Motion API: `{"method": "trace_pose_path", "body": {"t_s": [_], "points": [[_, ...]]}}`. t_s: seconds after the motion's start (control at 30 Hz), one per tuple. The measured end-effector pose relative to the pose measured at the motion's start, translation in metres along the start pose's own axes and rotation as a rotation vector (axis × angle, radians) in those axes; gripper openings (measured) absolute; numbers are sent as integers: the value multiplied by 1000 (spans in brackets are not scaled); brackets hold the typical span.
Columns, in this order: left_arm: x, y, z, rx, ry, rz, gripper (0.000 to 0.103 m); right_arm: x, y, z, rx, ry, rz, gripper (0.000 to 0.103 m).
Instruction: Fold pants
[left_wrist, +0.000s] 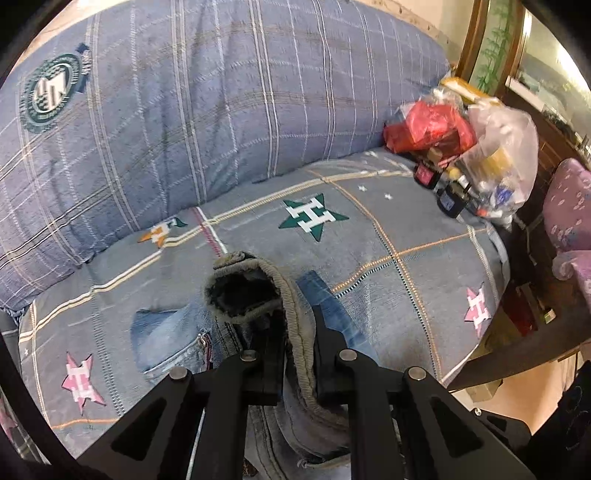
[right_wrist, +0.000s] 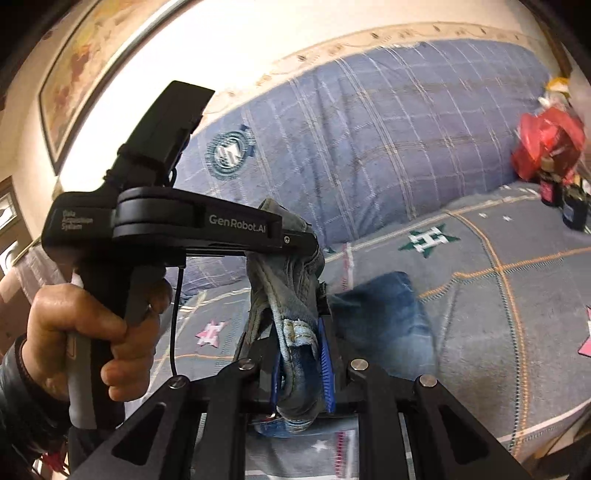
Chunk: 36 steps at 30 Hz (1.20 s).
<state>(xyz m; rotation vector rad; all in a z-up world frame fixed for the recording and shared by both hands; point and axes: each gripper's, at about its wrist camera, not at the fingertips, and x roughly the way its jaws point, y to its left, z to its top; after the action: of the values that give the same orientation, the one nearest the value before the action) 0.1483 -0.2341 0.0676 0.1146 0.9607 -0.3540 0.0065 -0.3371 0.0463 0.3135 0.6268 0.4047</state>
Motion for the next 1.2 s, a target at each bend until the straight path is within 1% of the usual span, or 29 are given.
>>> {"method": "trace_pose_path", "body": {"t_s": [0.13, 0.3, 0.33, 0.4, 0.5, 0.57, 0.6, 0.67, 0.7, 0.73, 0.8, 0.83, 0.87, 0.9, 1.0, 1.07, 1.1, 1.17, 1.2], "points": [[34, -12, 5, 8, 44, 6, 14, 13, -21, 1, 30, 62, -49, 18], [64, -21, 11, 2, 84, 2, 18, 28, -51, 4, 96, 126, -82, 18], [69, -23, 12, 0, 93, -1, 20, 31, -54, 5, 99, 133, -90, 18], [81, -26, 12, -9, 120, -25, 24, 39, -62, 3, 115, 176, -109, 18], [93, -26, 10, -27, 148, -79, 37, 52, -78, -2, 167, 241, -144, 18], [94, -26, 8, -37, 150, -129, 38, 58, -90, -7, 213, 281, -166, 18], [94, -26, 8, -38, 147, -140, 39, 60, -95, -9, 232, 297, -169, 18], [88, -23, 7, -41, 144, -165, 40, 60, -103, -13, 265, 309, -173, 18], [81, -20, 5, -42, 136, -181, 43, 60, -104, -13, 269, 311, -170, 20], [74, -17, 2, -39, 124, -187, 48, 60, -104, -14, 268, 315, -177, 22], [53, -6, -10, -18, 83, -181, 50, 61, -105, -16, 268, 325, -206, 36], [43, 0, -17, -2, 65, -184, 50, 61, -107, -17, 278, 326, -219, 41], [29, 10, -29, 16, 37, -179, 50, 60, -109, -16, 292, 327, -235, 53], [21, 16, -36, 20, 21, -166, 50, 58, -112, -17, 307, 326, -251, 60], [-3, 43, -65, 15, -22, -110, 50, 50, -119, -18, 358, 294, -247, 61], [-10, 59, -83, 9, -42, -42, 50, 38, -115, -14, 347, 244, -283, 61], [-9, 64, -88, 7, -43, -29, 50, 32, -109, -10, 327, 216, -304, 61], [-6, 70, -97, 4, -33, -33, 50, 23, -92, 1, 245, 148, -354, 61], [-3, 71, -101, 3, -25, -38, 50, 20, -81, 7, 198, 120, -357, 61]]}}
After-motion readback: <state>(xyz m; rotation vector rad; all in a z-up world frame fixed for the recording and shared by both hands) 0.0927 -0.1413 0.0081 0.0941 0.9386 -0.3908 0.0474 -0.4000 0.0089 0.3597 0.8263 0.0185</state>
